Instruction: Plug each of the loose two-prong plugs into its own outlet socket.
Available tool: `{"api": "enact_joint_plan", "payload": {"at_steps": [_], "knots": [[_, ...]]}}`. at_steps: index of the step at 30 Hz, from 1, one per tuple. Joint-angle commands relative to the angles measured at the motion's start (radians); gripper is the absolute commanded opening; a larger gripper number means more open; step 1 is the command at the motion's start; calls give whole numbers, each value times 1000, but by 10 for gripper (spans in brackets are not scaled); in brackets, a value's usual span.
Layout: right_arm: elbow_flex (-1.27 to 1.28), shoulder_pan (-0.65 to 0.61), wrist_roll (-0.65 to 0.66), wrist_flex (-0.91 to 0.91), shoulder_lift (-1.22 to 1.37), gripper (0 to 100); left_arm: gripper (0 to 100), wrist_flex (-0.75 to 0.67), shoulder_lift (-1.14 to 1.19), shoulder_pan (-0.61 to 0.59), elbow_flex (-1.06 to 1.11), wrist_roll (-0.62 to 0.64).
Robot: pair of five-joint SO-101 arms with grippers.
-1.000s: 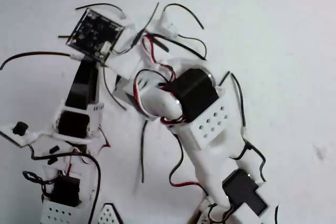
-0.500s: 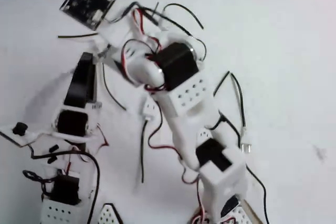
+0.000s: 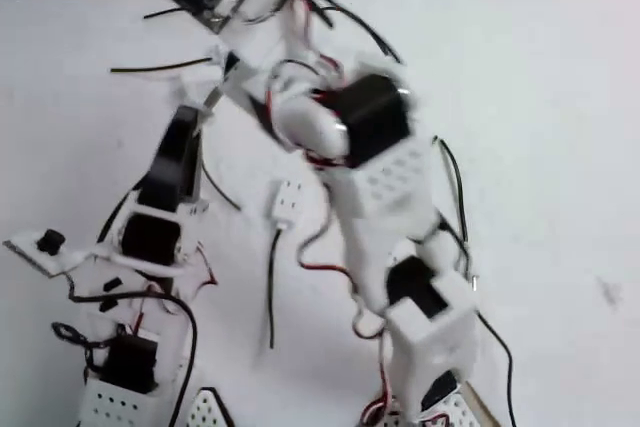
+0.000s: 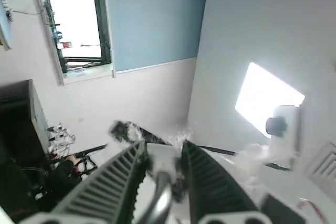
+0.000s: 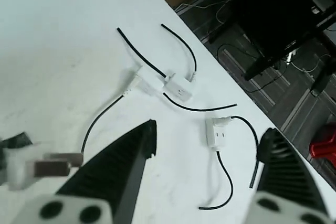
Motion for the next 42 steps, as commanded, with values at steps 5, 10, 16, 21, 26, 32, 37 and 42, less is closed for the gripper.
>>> {"api": "enact_joint_plan", "payload": {"at_steps": [5, 10, 16, 21, 26, 32, 37, 42], "knots": [[456, -16, 84, 2, -354, 308, 27, -8, -12, 15, -2, -11], [594, -143, 81, -8, -412, 308, 27, -8, -12, 15, -2, -11], [592, -140, 81, -85, -394, 308, 27, -8, -12, 27, -3, -11], [592, -111, 81, -128, -344, 308, 27, -12, -12, 94, 15, -12], [592, -67, 81, -147, -318, 308, 27, -11, -13, 249, 52, -150], [506, -30, 87, -107, -311, 308, 27, -9, -13, 288, 63, -175], [420, -21, 89, -77, -311, 308, 27, -8, -13, 295, 63, -175], [417, -21, 89, -54, -311, 308, 27, -8, -13, 295, 64, -175]]}}
